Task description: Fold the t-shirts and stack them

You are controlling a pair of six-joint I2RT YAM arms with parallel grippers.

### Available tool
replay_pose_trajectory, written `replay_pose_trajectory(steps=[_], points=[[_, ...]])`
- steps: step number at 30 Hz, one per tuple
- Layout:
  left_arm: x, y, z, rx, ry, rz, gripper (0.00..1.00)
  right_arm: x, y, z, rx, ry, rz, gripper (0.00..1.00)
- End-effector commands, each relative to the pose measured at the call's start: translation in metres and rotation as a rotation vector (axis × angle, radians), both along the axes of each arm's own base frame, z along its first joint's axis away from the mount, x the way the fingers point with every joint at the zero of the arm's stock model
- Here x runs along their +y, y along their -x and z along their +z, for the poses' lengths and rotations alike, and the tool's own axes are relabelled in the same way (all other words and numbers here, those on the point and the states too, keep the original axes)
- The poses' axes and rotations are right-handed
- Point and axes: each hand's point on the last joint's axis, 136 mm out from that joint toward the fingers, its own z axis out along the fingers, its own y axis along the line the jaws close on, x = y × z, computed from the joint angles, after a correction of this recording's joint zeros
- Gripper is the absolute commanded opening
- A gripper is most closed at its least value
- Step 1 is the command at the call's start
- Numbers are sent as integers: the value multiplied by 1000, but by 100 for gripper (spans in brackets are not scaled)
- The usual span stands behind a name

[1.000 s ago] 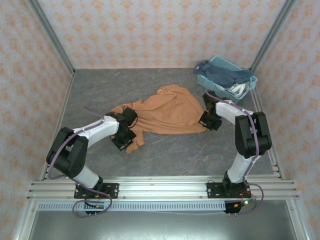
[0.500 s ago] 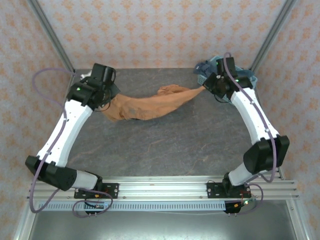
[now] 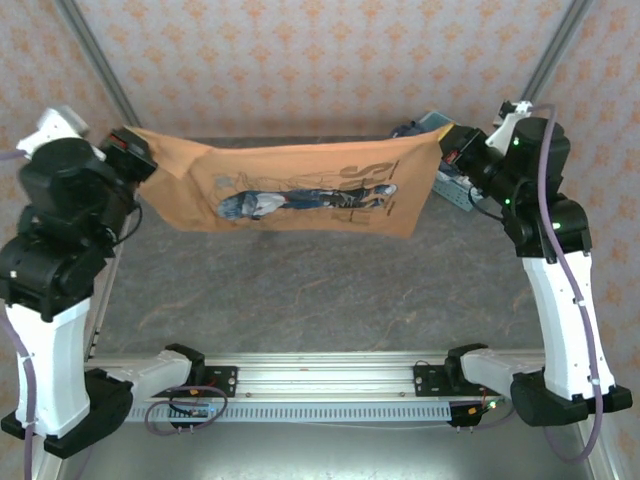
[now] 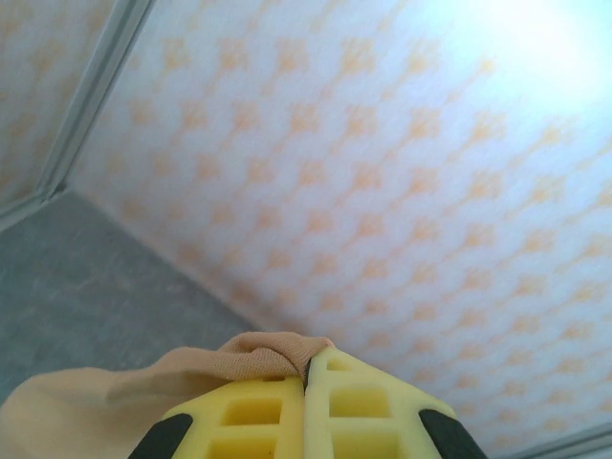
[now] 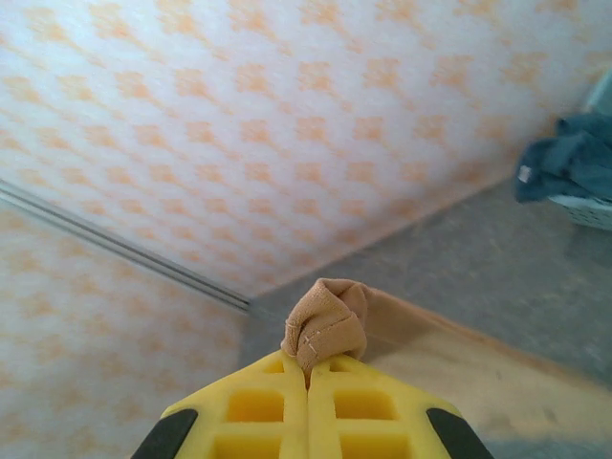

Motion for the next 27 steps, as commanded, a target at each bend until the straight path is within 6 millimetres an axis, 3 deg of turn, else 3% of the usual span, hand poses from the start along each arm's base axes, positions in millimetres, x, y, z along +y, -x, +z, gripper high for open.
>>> replay_pose_trajectory(steps=[1,5,10,15,17,19,24,27], points=[[0,-32,-2,79,-76,37,0,13,-27,1,25,-51,32,0],[-2,-83,-2,99,-50,33,0,29,-69,-6,48,-105,66,0],[13,-151,-15,104,-9,6,0,49,-125,-15,55,-156,110,0],[30,-189,-11,65,-9,-30,0,62,-169,-11,30,-163,135,0],[33,-193,3,14,-8,-46,0,64,-181,0,-3,-161,137,0],[33,-186,29,-73,-12,-60,0,61,-187,21,-57,-160,124,0],[28,-143,99,-297,-44,-77,0,40,-192,65,-154,-144,38,0],[21,-126,109,-318,-68,-102,0,23,-197,69,-161,-136,-22,0]])
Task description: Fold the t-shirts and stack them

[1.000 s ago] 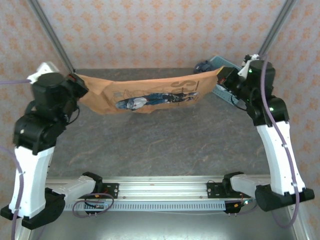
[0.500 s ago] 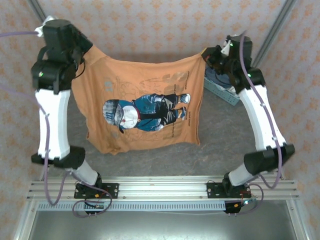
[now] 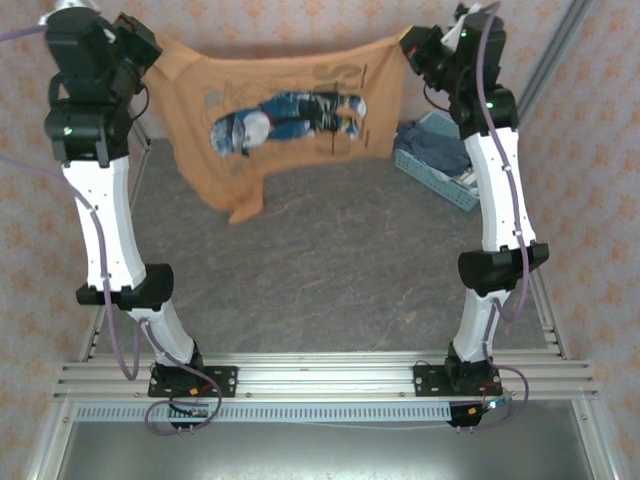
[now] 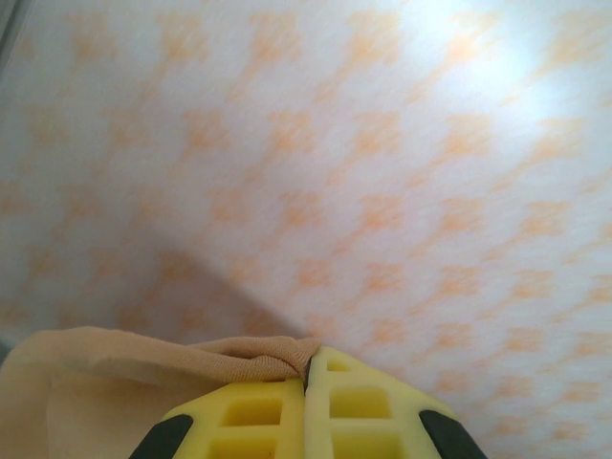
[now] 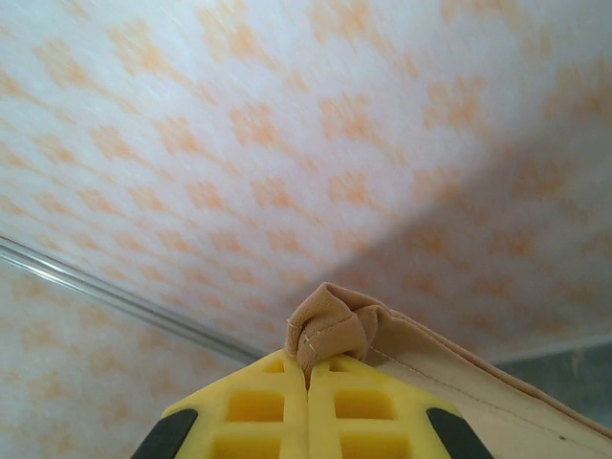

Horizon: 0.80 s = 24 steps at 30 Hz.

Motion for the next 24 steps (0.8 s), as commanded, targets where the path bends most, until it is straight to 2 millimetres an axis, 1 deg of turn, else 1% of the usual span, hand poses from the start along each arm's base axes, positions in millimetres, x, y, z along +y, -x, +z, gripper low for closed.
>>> replay_pose_trajectory(steps=[1,2,3,5,6,8,10,11,13,14,15,16,18,19,21,22,24], points=[[-12,43,48,-143,-71,-40,0,-28,-5,4,-8,26,-99,0],[-15,46,39,-102,-86,-42,0,-28,-7,-1,8,34,-100,0],[-19,48,24,-40,-106,-48,0,-28,-9,-10,31,47,-96,0],[-28,52,-11,90,-149,-60,0,-22,-14,-38,109,71,-62,0],[-34,51,-40,177,-151,-75,0,-17,-15,-57,162,85,-40,0],[-41,51,-104,333,-104,-95,0,-12,-14,-103,285,116,-20,0],[-50,62,-178,491,-62,-117,0,-6,-7,-156,389,138,-1,0],[-52,69,-212,562,-59,-111,0,-5,-2,-181,431,139,-2,0],[-59,91,-290,730,-26,-120,0,-2,14,-237,526,119,0,0],[-64,101,-323,795,2,-133,0,-2,24,-266,584,116,-2,0],[-70,114,-358,865,34,-143,0,-1,38,-301,662,124,-4,0],[-80,127,-389,928,56,-168,0,0,53,-336,751,138,1,0],[-90,156,-443,1056,62,-178,0,-1,81,-394,891,169,7,0],[-95,172,-471,1125,72,-180,0,-3,96,-420,950,183,3,0],[-105,197,-511,1216,118,-205,0,-7,119,-454,1019,207,-2,0],[-108,212,-530,1259,129,-201,0,-12,130,-468,1051,233,-17,0],[-107,233,-547,1301,146,-174,0,-25,150,-485,1110,286,-50,0]])
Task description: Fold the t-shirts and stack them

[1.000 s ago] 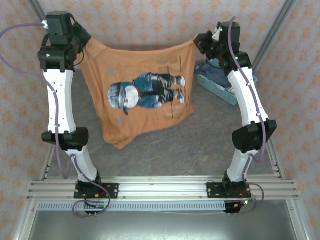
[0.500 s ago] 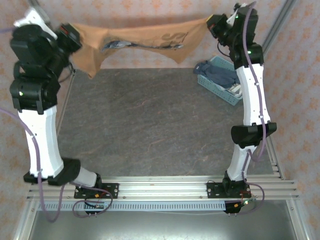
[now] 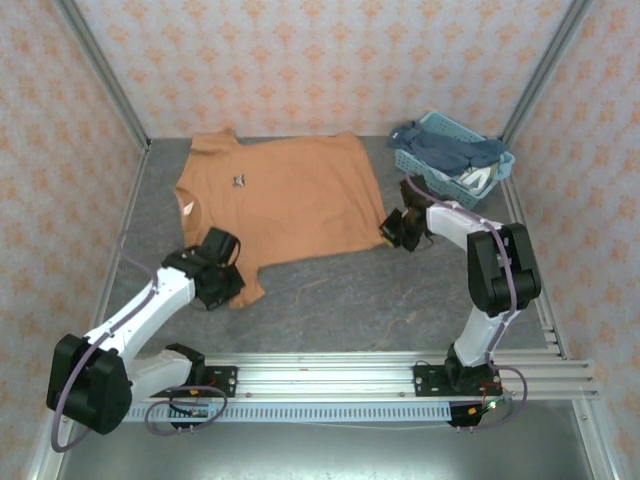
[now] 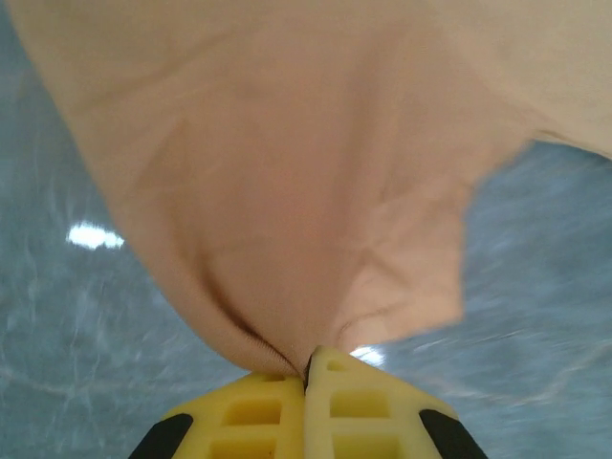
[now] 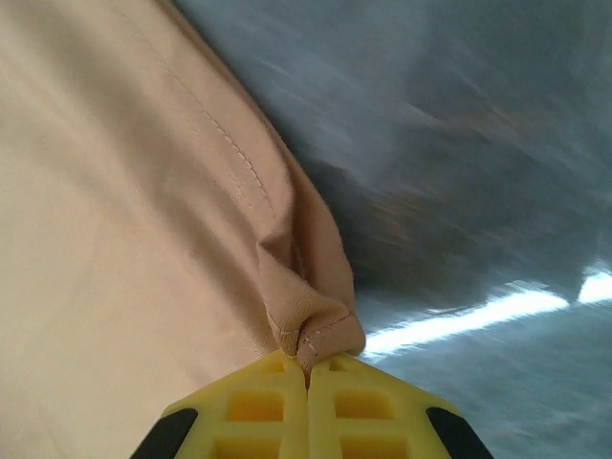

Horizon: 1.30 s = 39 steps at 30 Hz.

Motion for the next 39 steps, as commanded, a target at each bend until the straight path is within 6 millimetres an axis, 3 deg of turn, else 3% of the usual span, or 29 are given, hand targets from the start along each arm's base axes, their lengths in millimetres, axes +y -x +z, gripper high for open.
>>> replay_pose_trajectory(steps=[1,4,10,17,20,22,25,30,34,39], points=[[-5,14,-9,-18,55,115,0,-19,8,13,-55,88,-29,0],[1,31,-16,-9,69,184,0,-36,39,4,9,153,-37,0],[5,48,-24,9,102,270,0,-53,93,0,48,184,-76,0],[2,52,-27,14,133,299,0,-59,114,-4,61,198,-75,0],[7,50,-16,-15,113,293,0,-59,114,0,56,197,-66,0],[13,42,6,-87,93,289,0,-55,106,15,7,184,-54,0],[26,17,68,-307,72,303,0,-49,81,63,-154,155,-30,0],[52,-11,192,-657,-3,318,0,-42,49,178,-504,116,6,0],[60,-12,264,-825,-10,291,0,-35,52,261,-742,48,43,0],[79,12,359,-1084,-13,279,0,-32,86,359,-1031,-34,91,0]])
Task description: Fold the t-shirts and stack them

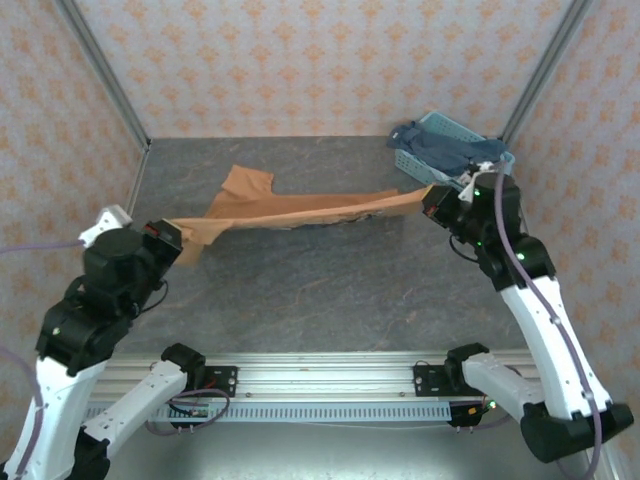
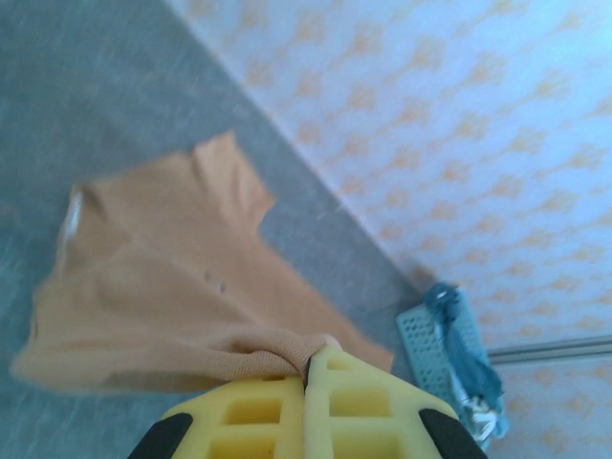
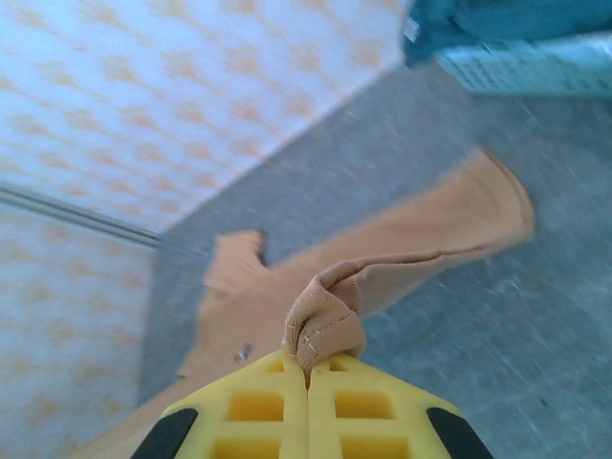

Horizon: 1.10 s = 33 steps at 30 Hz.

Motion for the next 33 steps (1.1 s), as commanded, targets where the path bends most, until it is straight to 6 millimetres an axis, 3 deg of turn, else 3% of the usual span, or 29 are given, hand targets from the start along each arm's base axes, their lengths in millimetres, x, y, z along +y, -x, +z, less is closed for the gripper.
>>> replay_pose_trajectory(steps=[1,4,7,12,16,19,22,23,24,25,26,29,33], points=[[30,25,60,-151,-121,69,0,1,23,59,-183,7,55,0],[40,37,117,-284,-155,95,0,-5,38,97,-280,8,44,0],[40,29,159,-343,-192,115,0,-8,36,128,-336,-4,25,0],[21,-39,198,-314,-286,136,0,-6,-10,156,-346,-31,-41,0],[16,-119,201,-223,-379,189,0,5,-82,144,-249,-28,-82,0],[24,-200,168,-117,-392,181,0,17,-148,109,-129,-19,-99,0],[38,-283,115,-16,-384,168,0,25,-216,56,-16,-7,-115,0],[39,-316,88,21,-368,140,0,29,-243,31,38,2,-111,1],[41,-338,70,40,-358,122,0,30,-260,8,99,12,-111,12],[42,-359,49,63,-345,105,14,31,-277,-11,149,15,-105,27],[41,-377,26,89,-318,78,38,33,-291,-31,190,23,-97,39],[37,-399,-20,163,-278,42,84,38,-310,-60,240,50,-84,55],[33,-385,-55,302,-305,19,87,41,-304,-83,309,61,-69,57]])
